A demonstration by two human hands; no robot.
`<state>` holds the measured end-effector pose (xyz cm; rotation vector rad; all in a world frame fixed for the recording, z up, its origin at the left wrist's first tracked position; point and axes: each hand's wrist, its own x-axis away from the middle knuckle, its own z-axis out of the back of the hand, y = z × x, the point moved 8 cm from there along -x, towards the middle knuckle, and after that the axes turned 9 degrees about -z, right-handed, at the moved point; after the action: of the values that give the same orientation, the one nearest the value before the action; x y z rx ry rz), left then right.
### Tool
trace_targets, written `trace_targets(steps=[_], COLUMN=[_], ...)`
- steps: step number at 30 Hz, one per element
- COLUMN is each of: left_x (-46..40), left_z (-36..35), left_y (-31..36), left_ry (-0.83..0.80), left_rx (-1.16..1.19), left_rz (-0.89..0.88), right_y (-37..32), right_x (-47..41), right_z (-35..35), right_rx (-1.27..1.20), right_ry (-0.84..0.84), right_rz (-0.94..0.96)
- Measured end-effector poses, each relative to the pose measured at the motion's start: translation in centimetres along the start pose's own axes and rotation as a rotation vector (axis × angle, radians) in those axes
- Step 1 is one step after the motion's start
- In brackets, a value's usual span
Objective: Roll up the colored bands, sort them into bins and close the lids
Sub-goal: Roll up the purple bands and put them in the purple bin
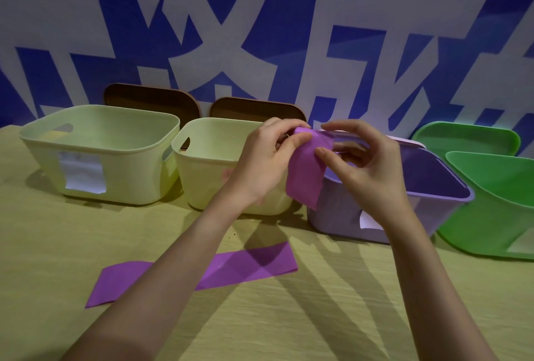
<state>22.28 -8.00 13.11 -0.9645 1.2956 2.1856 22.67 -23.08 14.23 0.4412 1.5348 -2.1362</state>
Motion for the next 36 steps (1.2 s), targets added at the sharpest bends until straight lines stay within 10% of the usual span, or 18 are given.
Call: trace_targets(steps=[27,36], left_x=[0.2,0.2], left_z=[-1.3,-0.6], left_y=[1.0,2.0], left_ry=[-0.075,-0.032], left_rx=[0.322,-0.073], left_rz=[0.087,-0.157], right_y=[0.0,0.5], right_x=[0.0,0.1], right_z=[0.3,0.4], right_rx=[-0.080,-0.250], right_ry=[0.028,-0.033], right_rz=[-0.089,-0.226])
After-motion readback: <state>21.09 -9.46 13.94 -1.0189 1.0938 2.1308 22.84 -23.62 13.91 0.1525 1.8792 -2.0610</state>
